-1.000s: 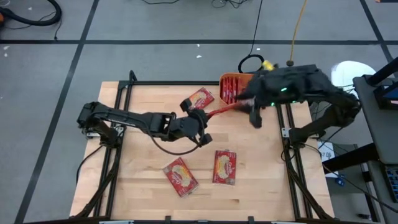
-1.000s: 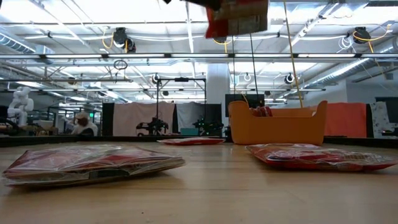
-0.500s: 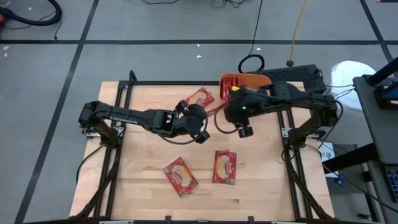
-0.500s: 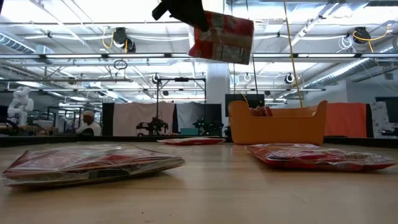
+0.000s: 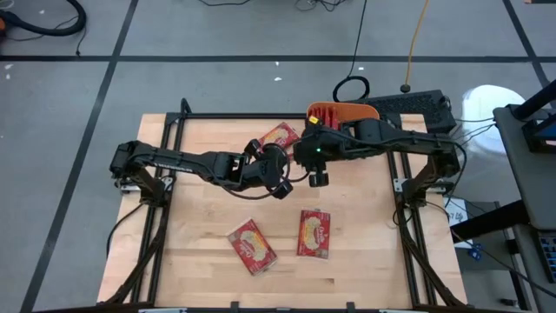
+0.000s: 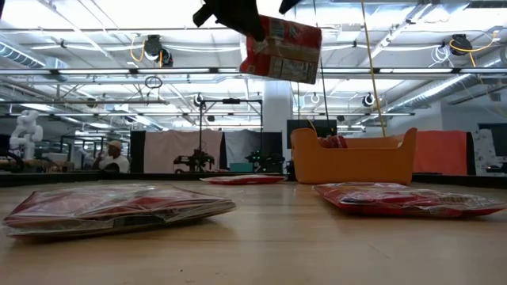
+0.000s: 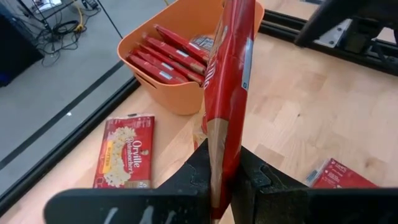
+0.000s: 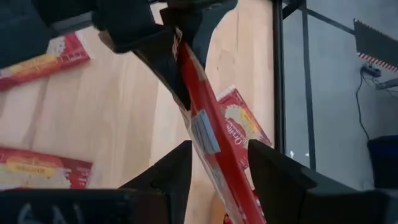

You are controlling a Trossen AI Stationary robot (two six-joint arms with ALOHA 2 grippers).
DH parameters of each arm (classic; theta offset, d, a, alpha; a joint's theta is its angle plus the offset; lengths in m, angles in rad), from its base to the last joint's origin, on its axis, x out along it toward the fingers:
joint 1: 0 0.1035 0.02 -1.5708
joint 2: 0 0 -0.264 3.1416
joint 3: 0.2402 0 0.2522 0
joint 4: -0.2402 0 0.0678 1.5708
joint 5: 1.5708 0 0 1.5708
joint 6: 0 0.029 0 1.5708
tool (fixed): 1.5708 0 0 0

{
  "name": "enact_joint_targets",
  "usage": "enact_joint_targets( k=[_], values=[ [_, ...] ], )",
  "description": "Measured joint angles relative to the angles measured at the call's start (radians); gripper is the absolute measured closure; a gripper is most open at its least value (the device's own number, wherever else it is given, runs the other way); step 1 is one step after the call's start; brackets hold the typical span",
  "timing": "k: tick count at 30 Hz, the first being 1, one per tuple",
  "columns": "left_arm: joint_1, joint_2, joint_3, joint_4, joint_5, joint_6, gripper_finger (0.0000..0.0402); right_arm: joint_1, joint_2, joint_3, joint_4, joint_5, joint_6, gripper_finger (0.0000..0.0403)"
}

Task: Sort popcorn bags into baskets
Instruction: Put the red popcorn bag into the orange bin

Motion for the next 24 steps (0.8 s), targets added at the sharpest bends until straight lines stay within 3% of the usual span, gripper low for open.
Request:
enact_joint_targets(
  k=[14,24],
  values=[
    [0.0,0.0,0.0,0.014,0.0,0.11,0.0371,-0.031,-0.004,-0.094,0.018,0.009,-0.264,0.0274],
    [0.0,-0.001,0.0,0.014,-0.001,0.113,0.0371,-0.032,-0.048,-0.127,0.047,0.013,0.053,0.0273]
  ],
)
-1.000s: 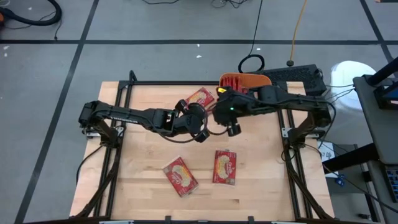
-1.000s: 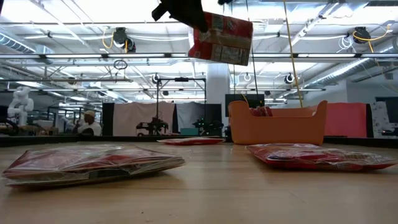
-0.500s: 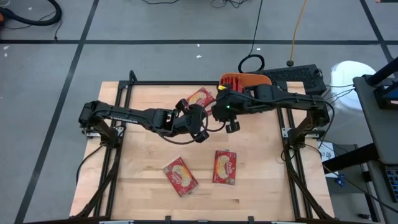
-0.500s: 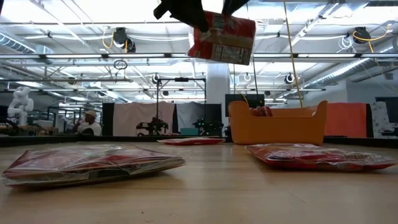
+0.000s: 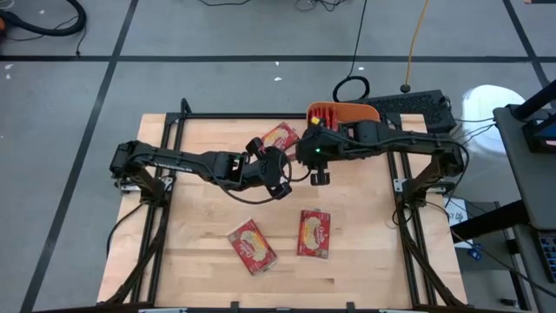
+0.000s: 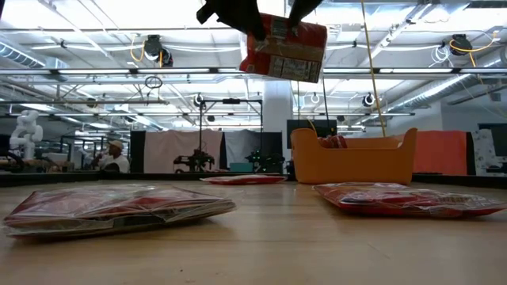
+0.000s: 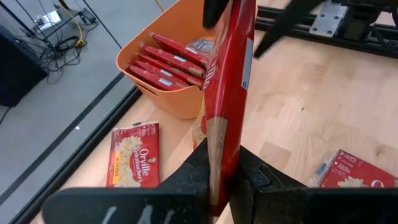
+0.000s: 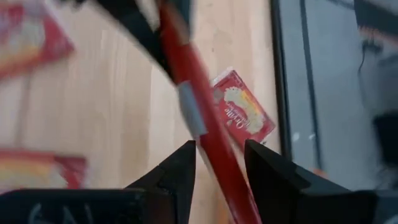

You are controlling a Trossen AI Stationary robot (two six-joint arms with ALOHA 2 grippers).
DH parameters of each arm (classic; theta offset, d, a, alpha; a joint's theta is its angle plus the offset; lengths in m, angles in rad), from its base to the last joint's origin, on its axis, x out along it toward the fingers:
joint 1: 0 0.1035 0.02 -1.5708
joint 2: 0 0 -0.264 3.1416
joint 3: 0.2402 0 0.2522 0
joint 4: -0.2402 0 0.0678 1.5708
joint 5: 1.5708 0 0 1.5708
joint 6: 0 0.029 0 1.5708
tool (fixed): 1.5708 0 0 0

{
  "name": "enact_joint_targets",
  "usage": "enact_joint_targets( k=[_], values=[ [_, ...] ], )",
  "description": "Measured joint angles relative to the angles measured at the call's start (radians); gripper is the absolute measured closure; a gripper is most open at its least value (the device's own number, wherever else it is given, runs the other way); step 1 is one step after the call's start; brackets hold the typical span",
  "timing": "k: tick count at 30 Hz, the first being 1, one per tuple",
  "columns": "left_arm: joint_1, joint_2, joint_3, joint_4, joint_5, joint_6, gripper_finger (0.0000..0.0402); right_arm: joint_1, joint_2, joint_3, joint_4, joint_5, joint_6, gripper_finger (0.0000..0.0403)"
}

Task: Sort popcorn bags into baskets
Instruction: Put the red popcorn bag into the orange bin

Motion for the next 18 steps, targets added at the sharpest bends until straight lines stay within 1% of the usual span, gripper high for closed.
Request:
enact_joint_targets(
  k=[3,5,7,10,12,13,15,18],
  values=[
    [0.0,0.0,0.0,-0.001,0.0,0.008,0.0371,-0.012,-0.039,-0.001,0.002,-0.002,0.185,0.027],
    [0.002,0.0,0.0,-0.004,0.0,0.008,0.0371,-0.026,-0.073,-0.001,0.001,-0.003,0.388,0.0264],
    [0.007,0.0,0.0,-0.005,0.0,0.008,0.0371,-0.041,-0.112,-0.001,-0.004,-0.004,0.665,0.0255],
    [0.022,0.0,0.0,-0.004,-0.001,0.03,0.0371,-0.048,-0.168,-0.001,-0.005,-0.003,1.142,0.0238],
    [0.034,0.0,0.0,-0.005,-0.002,0.059,0.0371,-0.043,-0.204,-0.004,0.018,-0.002,1.406,0.0226],
    [0.043,0.0,0.0,-0.004,-0.002,0.073,0.0371,-0.036,-0.219,-0.012,0.037,-0.001,1.512,0.0219],
    [0.06,0.0,0.0,-0.005,-0.003,0.09,0.0371,-0.019,-0.254,-0.051,0.071,0.005,1.645,0.0206],
    [0.091,0.0,0.0,-0.002,-0.01,0.116,0.0371,0.017,-0.303,-0.161,0.258,0.057,1.742,0.0187]
  ],
)
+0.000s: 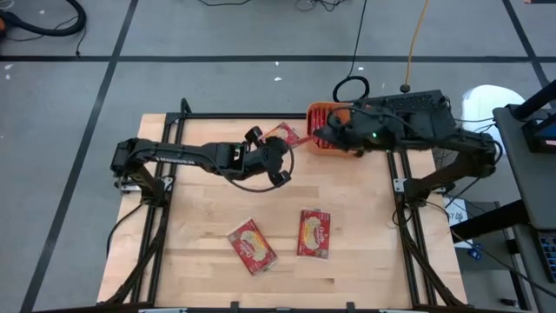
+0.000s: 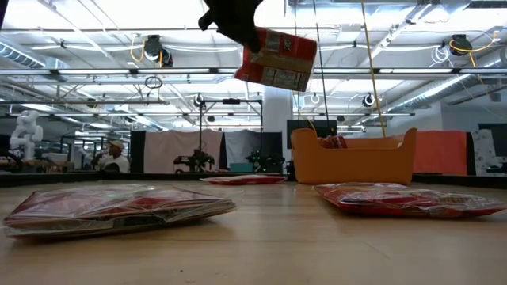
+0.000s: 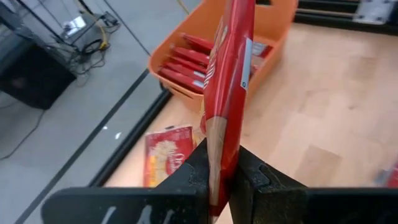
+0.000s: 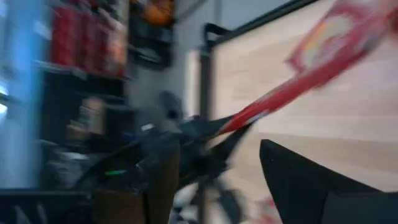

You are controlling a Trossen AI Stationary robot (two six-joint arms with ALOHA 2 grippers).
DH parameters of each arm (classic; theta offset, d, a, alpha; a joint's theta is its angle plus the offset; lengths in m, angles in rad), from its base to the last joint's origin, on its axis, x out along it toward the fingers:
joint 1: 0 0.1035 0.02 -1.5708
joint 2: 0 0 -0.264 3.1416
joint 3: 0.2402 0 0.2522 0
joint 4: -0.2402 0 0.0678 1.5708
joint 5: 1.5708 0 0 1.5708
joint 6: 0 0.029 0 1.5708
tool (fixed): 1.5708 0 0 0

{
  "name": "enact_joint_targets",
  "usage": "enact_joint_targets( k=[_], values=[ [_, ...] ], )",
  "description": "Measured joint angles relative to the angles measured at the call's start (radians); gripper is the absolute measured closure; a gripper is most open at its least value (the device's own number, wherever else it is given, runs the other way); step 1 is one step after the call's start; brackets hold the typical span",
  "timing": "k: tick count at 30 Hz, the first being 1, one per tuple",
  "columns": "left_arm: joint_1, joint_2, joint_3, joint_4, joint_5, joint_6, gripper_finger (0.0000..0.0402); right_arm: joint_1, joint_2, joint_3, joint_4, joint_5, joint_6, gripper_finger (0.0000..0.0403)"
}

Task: Sort popcorn bags into baskets
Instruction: Put the red popcorn bag into the orange bin

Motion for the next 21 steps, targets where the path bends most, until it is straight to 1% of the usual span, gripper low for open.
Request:
enact_joint_targets(
  k=[4,6,8,11,14,16,18,21],
  values=[
    [0.032,0.0,0.0,0.014,-0.001,0.067,0.0371,0.031,-0.06,-0.223,0.348,0.079,0.165,0.0167],
    [0.044,0.0,0.0,0.014,-0.001,0.101,0.0371,0.032,-0.069,-0.336,0.489,0.099,0.201,0.016],
    [0.056,0.0,0.0,0.014,0.0,0.117,0.0371,0.012,-0.069,-0.431,0.573,0.1,0.21,0.0156],
    [0.068,0.0,0.0,0.015,-0.001,0.138,0.0371,-0.026,-0.071,-0.554,0.674,0.101,0.303,0.0156],
    [0.071,0.0,0.0,0.021,-0.001,0.188,0.0371,-0.056,-0.071,-0.68,0.886,0.107,0.339,0.0156],
    [0.072,0.0,0.0,0.023,0.0,0.219,0.0371,-0.068,-0.07,-0.752,1.058,0.126,0.341,0.0156],
    [0.072,0.0,0.0,0.023,0.003,0.243,0.0371,-0.077,-0.072,-0.809,1.182,0.156,0.366,0.0156],
    [0.072,0.0,0.0,0.026,0.003,0.257,0.0371,-0.09,-0.071,-0.875,1.252,0.201,0.405,0.0156]
  ],
)
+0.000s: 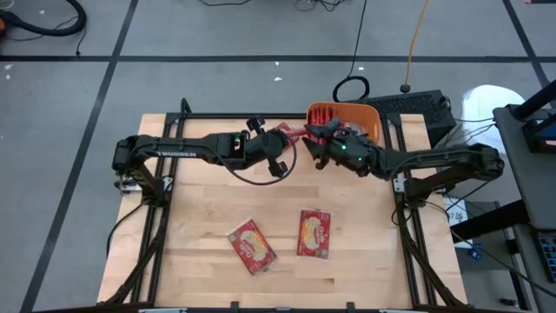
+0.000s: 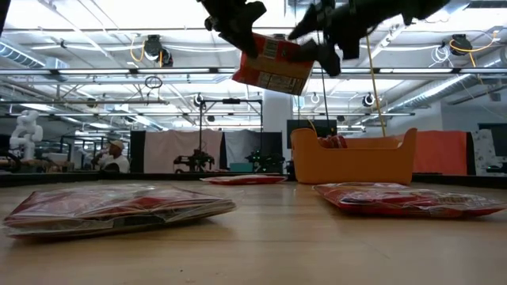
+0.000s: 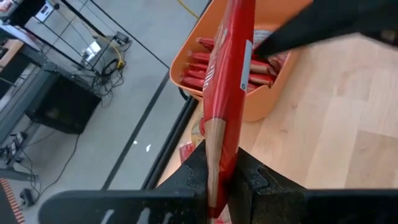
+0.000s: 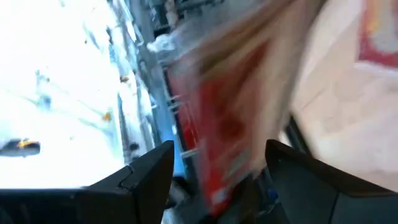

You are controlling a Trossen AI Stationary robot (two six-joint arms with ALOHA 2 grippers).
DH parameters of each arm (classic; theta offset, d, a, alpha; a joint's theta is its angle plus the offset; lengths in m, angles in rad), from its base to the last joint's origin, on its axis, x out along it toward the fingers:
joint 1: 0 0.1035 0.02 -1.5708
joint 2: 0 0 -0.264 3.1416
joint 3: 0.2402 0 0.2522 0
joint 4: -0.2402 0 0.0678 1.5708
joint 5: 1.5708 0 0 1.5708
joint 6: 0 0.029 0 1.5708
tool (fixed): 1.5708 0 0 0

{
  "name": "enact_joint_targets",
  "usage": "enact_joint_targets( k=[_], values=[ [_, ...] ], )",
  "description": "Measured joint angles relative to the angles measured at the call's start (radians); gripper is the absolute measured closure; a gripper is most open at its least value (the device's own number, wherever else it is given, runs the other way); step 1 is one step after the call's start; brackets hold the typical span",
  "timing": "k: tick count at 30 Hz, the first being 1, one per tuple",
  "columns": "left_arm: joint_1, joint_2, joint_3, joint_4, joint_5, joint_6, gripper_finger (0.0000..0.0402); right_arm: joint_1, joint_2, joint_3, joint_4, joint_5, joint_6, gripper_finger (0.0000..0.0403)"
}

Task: Sort popcorn bags into baskets
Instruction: Put the red popcorn bag into the orange bin

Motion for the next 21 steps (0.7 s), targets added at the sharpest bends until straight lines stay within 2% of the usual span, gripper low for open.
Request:
enact_joint_targets(
  k=[4,7,15,21],
  values=[
    [0.0,0.0,0.0,0.019,0.02,0.032,0.0371,-0.012,0.0,-0.034,0.011,-0.001,0.042,0.0163],
    [-0.004,0.0,0.0,0.042,0.055,0.094,0.0371,-0.018,0.0,-0.038,0.011,-0.002,0.043,0.0183],
    [-0.008,0.029,0.0,0.076,0.045,0.143,0.0371,-0.022,0.001,-0.039,0.029,0.004,0.037,0.0236],
    [-0.007,0.058,0.0,0.106,0.013,0.18,0.0371,-0.023,0.001,-0.039,0.028,0.013,0.038,0.0249]
  ],
)
